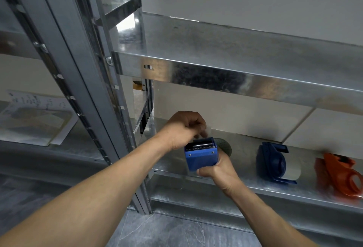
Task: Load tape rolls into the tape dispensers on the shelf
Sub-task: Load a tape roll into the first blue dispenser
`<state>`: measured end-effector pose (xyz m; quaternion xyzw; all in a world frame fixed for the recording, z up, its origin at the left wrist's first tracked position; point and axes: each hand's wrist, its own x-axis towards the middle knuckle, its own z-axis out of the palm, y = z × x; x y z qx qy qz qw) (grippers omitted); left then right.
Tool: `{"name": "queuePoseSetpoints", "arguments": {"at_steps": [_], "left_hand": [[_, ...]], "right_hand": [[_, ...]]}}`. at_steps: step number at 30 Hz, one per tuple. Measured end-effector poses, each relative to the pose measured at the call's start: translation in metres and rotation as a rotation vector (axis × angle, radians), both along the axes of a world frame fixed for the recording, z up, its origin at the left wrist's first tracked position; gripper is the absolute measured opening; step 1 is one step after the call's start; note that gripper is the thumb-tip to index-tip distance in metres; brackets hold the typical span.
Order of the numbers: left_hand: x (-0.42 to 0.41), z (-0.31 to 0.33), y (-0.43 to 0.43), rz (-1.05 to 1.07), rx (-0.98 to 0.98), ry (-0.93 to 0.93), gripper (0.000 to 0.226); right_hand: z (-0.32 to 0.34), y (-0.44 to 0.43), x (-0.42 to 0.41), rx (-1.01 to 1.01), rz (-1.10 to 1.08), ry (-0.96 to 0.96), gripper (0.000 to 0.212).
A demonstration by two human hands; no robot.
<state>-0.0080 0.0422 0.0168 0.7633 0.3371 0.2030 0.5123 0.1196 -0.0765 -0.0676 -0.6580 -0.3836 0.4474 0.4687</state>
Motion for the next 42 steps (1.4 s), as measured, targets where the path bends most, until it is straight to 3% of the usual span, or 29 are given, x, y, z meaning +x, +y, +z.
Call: {"name": "queuePoseSetpoints", "arguments": {"at_steps": [42], "left_hand": [[-0.015, 0.02, -0.006, 0.036, 0.002, -0.048, 0.021]], "right_hand": [[0.007, -0.003, -0.013, -0.013, 0.037, 0.037, 0.054]]}}
